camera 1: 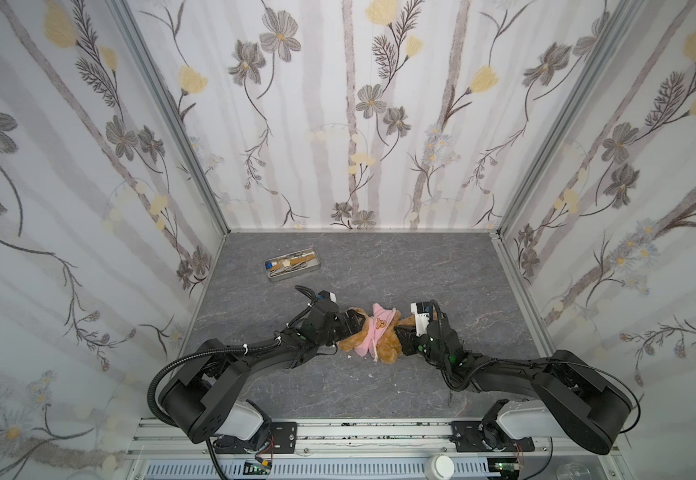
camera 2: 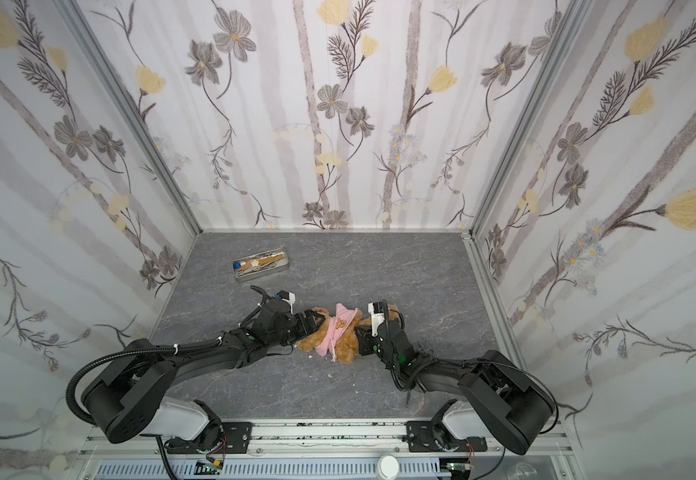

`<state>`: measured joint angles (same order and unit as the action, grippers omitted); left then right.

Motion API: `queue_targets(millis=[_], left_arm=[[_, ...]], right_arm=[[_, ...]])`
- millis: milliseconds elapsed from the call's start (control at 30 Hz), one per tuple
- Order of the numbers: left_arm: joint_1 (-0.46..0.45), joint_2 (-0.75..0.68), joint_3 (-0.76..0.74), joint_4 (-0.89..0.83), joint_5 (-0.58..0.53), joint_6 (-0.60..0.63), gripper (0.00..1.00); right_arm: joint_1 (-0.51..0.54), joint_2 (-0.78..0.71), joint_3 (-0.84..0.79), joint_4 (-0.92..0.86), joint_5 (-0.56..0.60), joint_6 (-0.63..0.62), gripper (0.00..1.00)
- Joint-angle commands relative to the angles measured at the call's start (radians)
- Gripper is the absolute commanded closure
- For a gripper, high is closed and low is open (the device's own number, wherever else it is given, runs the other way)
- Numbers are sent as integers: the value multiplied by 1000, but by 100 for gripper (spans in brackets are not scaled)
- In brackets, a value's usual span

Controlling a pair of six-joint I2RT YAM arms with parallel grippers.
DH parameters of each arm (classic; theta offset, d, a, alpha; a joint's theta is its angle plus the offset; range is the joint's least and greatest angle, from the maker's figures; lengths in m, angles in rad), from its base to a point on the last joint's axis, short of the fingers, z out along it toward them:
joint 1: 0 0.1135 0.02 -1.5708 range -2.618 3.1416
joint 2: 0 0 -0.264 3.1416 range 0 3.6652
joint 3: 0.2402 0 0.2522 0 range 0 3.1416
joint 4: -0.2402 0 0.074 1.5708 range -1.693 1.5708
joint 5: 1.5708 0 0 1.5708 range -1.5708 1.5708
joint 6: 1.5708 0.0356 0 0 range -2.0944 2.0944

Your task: Dress the teddy bear

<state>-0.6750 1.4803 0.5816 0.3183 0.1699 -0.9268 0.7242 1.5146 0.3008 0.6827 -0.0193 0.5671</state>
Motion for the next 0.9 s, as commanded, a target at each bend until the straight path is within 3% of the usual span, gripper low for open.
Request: queue_targets(millis=[0, 67, 167, 300, 400, 467, 667, 867], left_arm=[[-8, 42, 24, -7, 36, 7, 12], [-11, 56, 29, -5, 26, 8, 15], [-11, 57, 26, -4, 1, 13, 30], [-11, 32, 8, 33, 4, 13, 51], [-14, -3, -17, 77, -4, -11, 64], [-18, -30, -37, 100, -22, -21, 72], [-25, -75, -57, 112, -38, -13, 99], [-30, -89, -59, 112, -66, 9, 100]], right_arm=[[2, 9, 14, -15, 3, -4, 81], [2, 14, 17, -17, 3, -6, 81], [2, 6, 29, -41, 5, -17, 78], [0, -80, 74, -199, 17, -88, 55], [0, -170, 108, -320, -36, -113, 50], [1, -221, 94, -324, -111, -75, 50], [1, -247, 90, -218, -239, 84, 66], [15, -168, 146, -183, -274, 141, 72]])
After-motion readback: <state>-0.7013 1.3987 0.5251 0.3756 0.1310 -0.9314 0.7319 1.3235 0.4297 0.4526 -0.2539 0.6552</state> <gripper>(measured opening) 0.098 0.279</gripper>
